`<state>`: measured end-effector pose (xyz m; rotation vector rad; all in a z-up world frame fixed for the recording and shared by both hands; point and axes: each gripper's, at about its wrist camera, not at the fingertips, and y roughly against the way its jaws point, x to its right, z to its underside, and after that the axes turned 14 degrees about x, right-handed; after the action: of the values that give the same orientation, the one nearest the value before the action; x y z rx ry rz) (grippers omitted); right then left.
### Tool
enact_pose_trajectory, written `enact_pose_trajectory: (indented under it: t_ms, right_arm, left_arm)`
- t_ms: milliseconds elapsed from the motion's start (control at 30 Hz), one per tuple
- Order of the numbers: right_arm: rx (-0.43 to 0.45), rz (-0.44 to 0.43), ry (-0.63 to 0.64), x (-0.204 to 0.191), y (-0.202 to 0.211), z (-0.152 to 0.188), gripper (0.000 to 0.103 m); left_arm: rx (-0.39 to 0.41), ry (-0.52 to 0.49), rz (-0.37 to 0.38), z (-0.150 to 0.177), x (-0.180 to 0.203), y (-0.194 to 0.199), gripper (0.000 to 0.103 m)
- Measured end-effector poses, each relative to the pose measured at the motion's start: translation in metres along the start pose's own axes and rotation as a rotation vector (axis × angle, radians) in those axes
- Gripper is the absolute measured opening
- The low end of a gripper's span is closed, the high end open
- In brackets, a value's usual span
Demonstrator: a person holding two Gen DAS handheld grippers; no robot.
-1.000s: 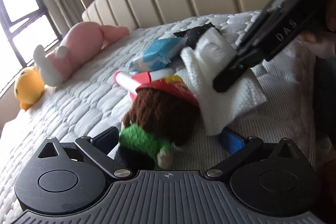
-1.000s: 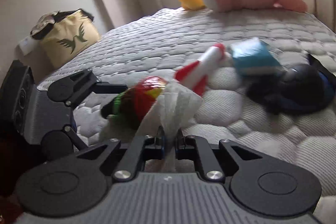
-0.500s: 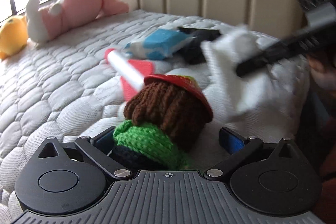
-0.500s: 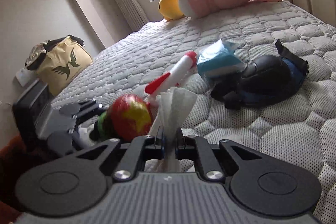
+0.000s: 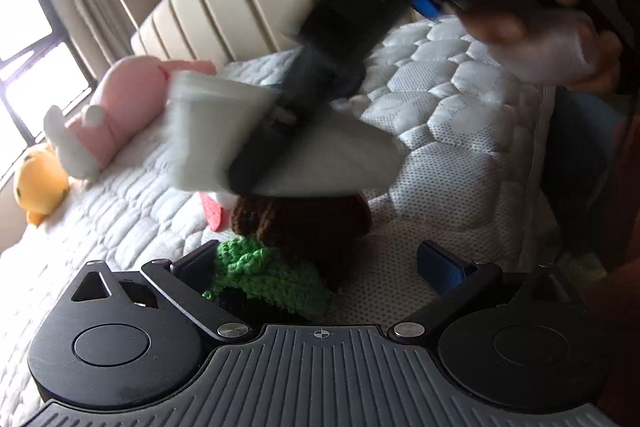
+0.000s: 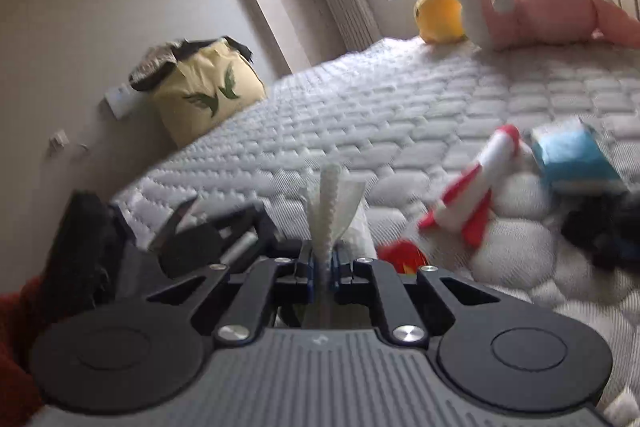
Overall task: Organize soft objects
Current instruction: 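Wipe the doll's body with the right tool's tissue while the left tool holds it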
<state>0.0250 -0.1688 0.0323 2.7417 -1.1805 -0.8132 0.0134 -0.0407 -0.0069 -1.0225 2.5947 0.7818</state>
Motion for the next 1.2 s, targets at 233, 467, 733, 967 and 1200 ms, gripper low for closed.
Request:
enact_pose_trajectory:
  t_ms: [233, 467, 733, 967, 1200]
  right_arm:
    - [0.026, 0.042, -0.094, 0.025, 0.029, 0.001, 0.006]
    - [0.077, 0.140, -0.143, 0.048, 0.040, -0.008, 0.009]
    - [0.154, 0.188, -0.144, 0.057, 0.048, -0.025, 0.009]
    - [0.137, 0.212, -0.143, 0.064, 0.046, -0.025, 0.009]
    - [0.073, 0.164, -0.157, 0.060, 0.025, -0.008, 0.009]
  left_arm:
    - [0.011, 0.087, 0.049, 0.004, -0.025, -0.019, 0.103]
    - [0.012, 0.179, -0.078, -0.002, -0.012, -0.019, 0.036]
    - [0.071, 0.267, -0.129, -0.003, -0.015, -0.013, 0.033]
    - [0.110, 0.244, -0.203, 0.001, -0.017, -0.009, 0.096]
    - [0.072, 0.256, -0.170, -0.006, -0.018, -0.013, 0.075]
